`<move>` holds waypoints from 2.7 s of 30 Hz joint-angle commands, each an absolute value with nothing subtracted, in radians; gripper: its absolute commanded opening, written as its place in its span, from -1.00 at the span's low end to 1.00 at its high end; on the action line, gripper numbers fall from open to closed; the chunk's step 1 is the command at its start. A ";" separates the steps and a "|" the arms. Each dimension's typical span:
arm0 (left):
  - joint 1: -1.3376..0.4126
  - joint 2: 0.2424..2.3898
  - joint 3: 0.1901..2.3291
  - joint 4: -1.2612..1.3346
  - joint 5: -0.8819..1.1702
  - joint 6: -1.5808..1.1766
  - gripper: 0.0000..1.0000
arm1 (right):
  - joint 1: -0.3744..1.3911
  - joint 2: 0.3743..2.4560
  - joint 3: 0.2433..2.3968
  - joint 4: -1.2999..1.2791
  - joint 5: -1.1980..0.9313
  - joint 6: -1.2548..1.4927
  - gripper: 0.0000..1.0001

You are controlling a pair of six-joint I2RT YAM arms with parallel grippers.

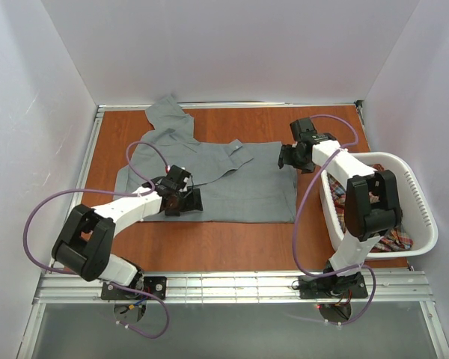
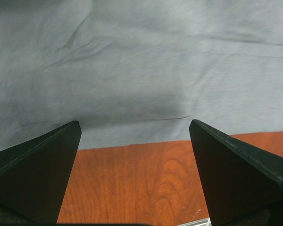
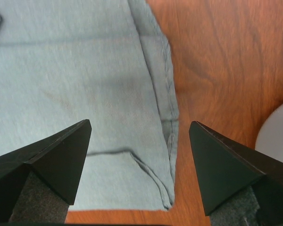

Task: Fold and stack the long sleeve shirts
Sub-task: Fold the shirt

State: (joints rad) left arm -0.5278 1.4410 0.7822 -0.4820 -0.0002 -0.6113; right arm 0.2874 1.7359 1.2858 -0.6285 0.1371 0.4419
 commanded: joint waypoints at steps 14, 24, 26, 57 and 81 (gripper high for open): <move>-0.451 1.237 0.643 -0.667 0.034 -0.732 0.78 | 0.371 1.751 1.285 -0.491 0.118 0.316 0.50; -0.378 1.219 0.833 -0.704 -0.141 -0.680 0.82 | 0.479 1.811 1.426 -0.400 0.041 0.330 0.18; -0.289 1.218 0.819 -0.677 -0.111 -0.669 0.82 | 0.485 1.856 1.442 -0.359 0.016 0.374 0.07; -0.061 1.210 0.583 -0.414 -0.041 -0.566 0.82 | 0.511 2.118 1.531 -0.233 -0.089 0.483 -0.48; -0.061 1.207 0.580 -0.417 -0.038 -0.566 0.81 | 0.511 2.085 1.542 -0.281 -0.018 0.538 -0.97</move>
State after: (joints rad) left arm -0.0643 1.2167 0.5816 -0.4324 -0.0395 -0.5751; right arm 0.5053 2.1288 1.5043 -0.2775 -0.0357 0.5613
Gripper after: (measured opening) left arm 0.906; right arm 0.017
